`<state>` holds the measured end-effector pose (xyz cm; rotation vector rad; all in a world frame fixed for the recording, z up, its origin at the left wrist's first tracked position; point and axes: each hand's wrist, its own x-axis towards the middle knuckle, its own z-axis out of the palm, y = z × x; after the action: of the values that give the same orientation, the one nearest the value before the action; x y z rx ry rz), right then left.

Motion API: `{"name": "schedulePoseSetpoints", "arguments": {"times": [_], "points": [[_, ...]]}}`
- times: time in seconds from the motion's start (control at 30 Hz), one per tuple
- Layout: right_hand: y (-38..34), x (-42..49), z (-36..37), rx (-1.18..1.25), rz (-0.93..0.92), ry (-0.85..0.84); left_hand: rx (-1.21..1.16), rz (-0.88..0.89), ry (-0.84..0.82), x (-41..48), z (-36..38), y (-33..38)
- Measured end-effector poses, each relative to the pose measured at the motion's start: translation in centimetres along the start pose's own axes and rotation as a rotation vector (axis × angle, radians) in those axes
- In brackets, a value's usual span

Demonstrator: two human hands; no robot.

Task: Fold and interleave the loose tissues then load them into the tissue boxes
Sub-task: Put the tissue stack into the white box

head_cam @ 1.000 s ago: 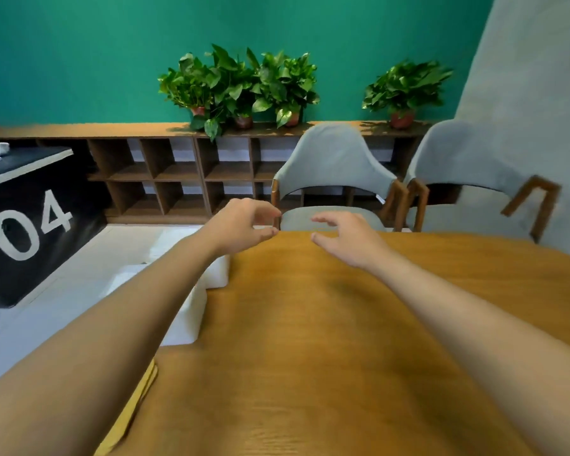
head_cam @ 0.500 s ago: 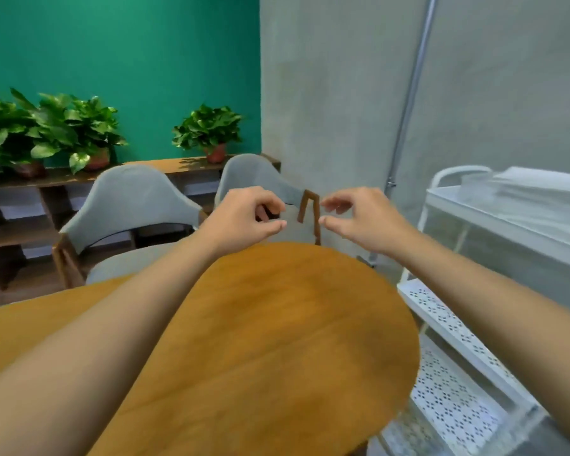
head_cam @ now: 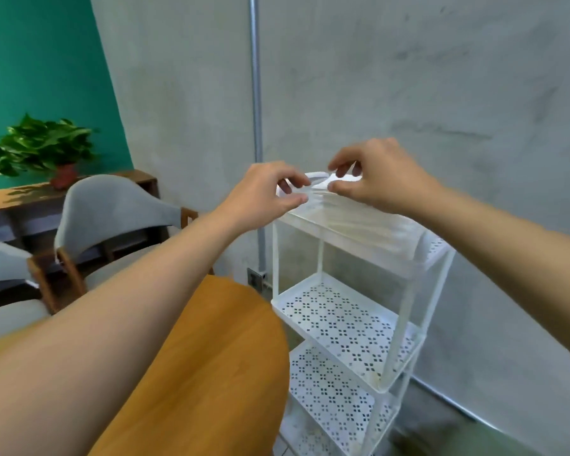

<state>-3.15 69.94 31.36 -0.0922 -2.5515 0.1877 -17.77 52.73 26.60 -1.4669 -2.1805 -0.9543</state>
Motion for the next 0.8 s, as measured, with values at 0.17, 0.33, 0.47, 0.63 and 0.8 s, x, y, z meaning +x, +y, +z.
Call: {"name": "schedulePoseSetpoints", "arguments": {"times": [0.17,0.33,0.47,0.63,0.8], "points": [[4.4,0.2,-0.7,-0.066,0.06,-0.089,-0.017,0.052,-0.094,4.1,3.7,0.5],[6.1,-0.1,-0.1,-0.059,0.073,-0.104,-0.032,0.04,-0.192,6.3,4.2,0.6],[6.5,0.1,-0.1,-0.009,0.088,-0.094,-0.069,0.048,-0.203,7.1,4.2,0.5],[6.6,0.3,-0.2,0.06,0.142,-0.111,-0.114,0.01,-0.292,7.8,3.3,0.2],[6.1,0.4,0.0,0.043,0.145,-0.116,-0.098,0.014,-0.307,7.9,3.2,0.1]]}}
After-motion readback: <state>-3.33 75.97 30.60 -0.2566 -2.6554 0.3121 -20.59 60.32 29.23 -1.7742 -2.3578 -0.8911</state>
